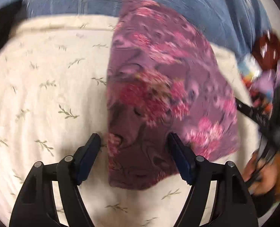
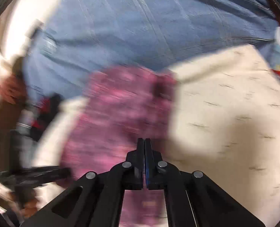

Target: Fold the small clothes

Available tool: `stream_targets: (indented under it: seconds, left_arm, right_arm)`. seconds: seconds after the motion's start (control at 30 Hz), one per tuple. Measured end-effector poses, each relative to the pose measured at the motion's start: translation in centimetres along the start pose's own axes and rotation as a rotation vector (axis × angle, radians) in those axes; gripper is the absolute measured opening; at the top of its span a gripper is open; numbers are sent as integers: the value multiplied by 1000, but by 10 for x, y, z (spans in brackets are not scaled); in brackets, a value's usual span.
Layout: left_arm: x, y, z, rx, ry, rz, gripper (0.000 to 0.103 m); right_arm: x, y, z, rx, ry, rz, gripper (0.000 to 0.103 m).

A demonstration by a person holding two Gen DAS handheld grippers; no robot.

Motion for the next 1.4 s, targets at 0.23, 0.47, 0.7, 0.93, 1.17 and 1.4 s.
stream_targets:
  seconds: [0.23, 0.47, 0.7, 0.93, 1.17, 1.4]
  left_arm:
    - [43, -37, 12, -146, -57, -55, 74]
    - [92, 33, 17, -254, -210, 156, 77]
    - [83, 35, -7, -277, -170, 76, 62]
    - [75, 7, -21, -225, -120, -25, 29]
    - [23, -77, 35, -304, -185, -49, 29]
    - [-62, -83, 106, -169, -206, -27, 36]
  right_arm:
    - [-12, -8, -44, 188, 305, -82, 64]
    - [11, 42, -32, 284, 319, -44, 68]
    - [28, 61, -2, 304, 99, -55, 53]
    - [28, 42, 10, 182, 82, -88, 27]
    - [19, -18, 63, 325, 71, -149, 26]
    - [-57, -32, 120, 416, 71, -100, 26]
Point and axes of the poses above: each gripper's, at about its wrist camera, not at the fingertips, and y roughly the way its jaws point, z to its left, x to its top, the point moved 2 cm from there along y, roughly the way its jaws point, and after that the axes turned 15 degrees about -y, right-handed, at the moved point
